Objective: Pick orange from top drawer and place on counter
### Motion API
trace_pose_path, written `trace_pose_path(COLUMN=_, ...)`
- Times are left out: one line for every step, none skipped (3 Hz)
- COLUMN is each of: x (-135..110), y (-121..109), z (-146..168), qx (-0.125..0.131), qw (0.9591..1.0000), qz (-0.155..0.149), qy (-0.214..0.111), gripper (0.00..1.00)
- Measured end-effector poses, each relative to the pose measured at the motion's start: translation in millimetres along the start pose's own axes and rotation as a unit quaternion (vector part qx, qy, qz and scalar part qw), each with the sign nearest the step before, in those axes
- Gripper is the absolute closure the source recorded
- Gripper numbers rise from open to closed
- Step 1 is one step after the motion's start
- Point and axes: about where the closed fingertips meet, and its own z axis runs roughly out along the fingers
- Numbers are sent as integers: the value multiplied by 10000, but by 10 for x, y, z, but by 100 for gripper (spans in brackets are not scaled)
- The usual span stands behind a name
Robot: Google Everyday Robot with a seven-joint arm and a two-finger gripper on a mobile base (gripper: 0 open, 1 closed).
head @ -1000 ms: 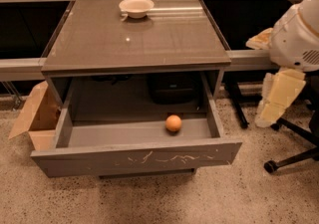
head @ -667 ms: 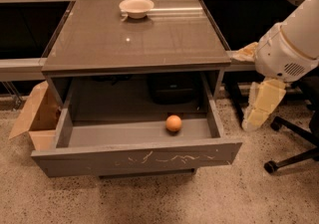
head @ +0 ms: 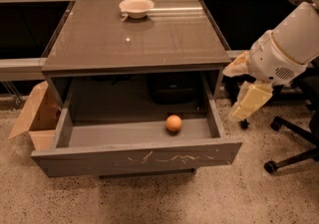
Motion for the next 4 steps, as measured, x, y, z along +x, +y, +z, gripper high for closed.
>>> trace_pose_path(x=0, y=0, z=1, qx=0, qw=10000, qz=-1, qy=0, gripper=1)
trace_pose_path(x=-55, y=-26, z=273, qx=-33, qw=9997, qz=-209, qy=-147, gripper=0)
trace_pose_path(x=-80, y=-131, z=710, qx=-140, qw=9980, qz=-466, qy=-407, gripper=0)
trace_pose_path(x=-76, y=-222, z=1158, qx=-295, qw=9960, qz=-563, qy=-630, gripper=0)
